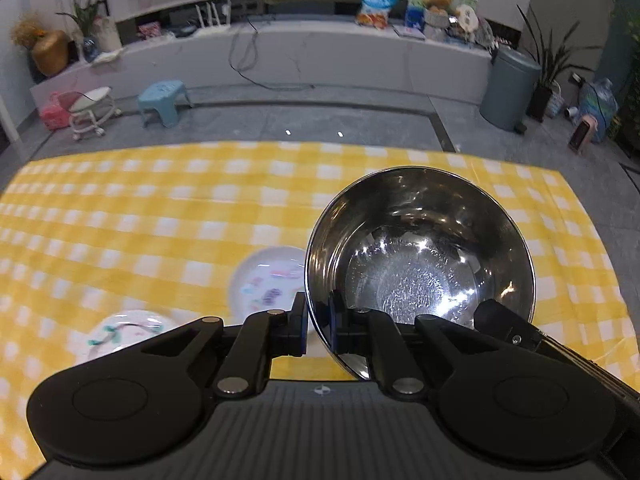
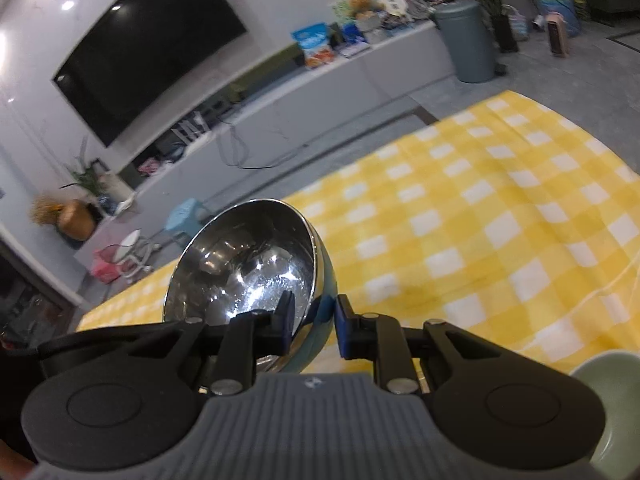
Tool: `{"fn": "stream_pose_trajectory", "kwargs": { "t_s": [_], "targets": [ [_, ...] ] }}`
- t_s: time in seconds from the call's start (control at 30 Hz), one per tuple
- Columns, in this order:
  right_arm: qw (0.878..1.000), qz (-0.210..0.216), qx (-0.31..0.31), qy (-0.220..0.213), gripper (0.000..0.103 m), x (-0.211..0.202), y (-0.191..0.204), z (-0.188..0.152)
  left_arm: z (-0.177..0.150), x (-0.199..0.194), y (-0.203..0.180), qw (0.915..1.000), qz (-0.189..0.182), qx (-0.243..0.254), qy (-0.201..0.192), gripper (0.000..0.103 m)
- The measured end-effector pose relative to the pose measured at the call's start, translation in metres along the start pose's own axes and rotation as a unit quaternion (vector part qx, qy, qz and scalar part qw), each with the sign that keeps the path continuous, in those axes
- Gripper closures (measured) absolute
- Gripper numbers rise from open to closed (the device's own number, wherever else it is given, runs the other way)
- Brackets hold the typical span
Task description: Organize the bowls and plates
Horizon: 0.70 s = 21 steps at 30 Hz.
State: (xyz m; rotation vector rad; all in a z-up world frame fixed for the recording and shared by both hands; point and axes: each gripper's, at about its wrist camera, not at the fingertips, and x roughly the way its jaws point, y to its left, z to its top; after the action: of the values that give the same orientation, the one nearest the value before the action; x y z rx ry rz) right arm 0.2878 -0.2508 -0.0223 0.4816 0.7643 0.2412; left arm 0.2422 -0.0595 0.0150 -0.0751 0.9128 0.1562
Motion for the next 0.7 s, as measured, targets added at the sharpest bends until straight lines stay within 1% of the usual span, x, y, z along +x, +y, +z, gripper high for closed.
{"fn": "stream_pose_trajectory", "kwargs": {
  "t_s": [0.1,0.17,0.27,0.43,0.5,0.6,0.67,0.7],
  "targets": [
    [1.0,0.023,-0.013,0.004,0.084,-0.016,0.02,-0.006,-0.004,-0.025,0.014,0.9997,0.018,0.009,-0.013,0.092],
    [0.999,0.043,-0.012,0.012,0.084,-0.028,0.032,-0.013,-0.006,-0.043,0.023,0.9994,0.031,0.012,-0.013,0.092],
    [0.998,0.06,-0.025,0.023,0.084,-0.048,0.052,-0.023,-0.01,-0.066,0.034,0.9988,0.042,0.02,-0.015,0.092],
    [0.995,0.078,-0.056,0.017,0.084,-0.083,0.082,-0.042,-0.025,-0.1,0.053,0.9979,0.043,0.025,-0.041,0.092],
    [0.994,0.086,-0.067,0.018,0.084,-0.095,0.088,-0.054,-0.034,-0.11,0.062,0.9983,0.038,0.022,-0.039,0.093],
    [0.992,0.095,-0.078,0.024,0.084,-0.108,0.096,-0.071,-0.047,-0.117,0.079,0.9993,0.021,-0.005,-0.032,0.093],
    [0.991,0.099,-0.086,0.031,0.084,-0.114,0.1,-0.08,-0.06,-0.122,0.087,0.9989,0.021,-0.002,-0.042,0.092],
    [0.99,0.101,-0.092,0.031,0.084,-0.118,0.103,-0.084,-0.065,-0.122,0.091,0.999,0.022,0.001,-0.039,0.091]
  ]
}}
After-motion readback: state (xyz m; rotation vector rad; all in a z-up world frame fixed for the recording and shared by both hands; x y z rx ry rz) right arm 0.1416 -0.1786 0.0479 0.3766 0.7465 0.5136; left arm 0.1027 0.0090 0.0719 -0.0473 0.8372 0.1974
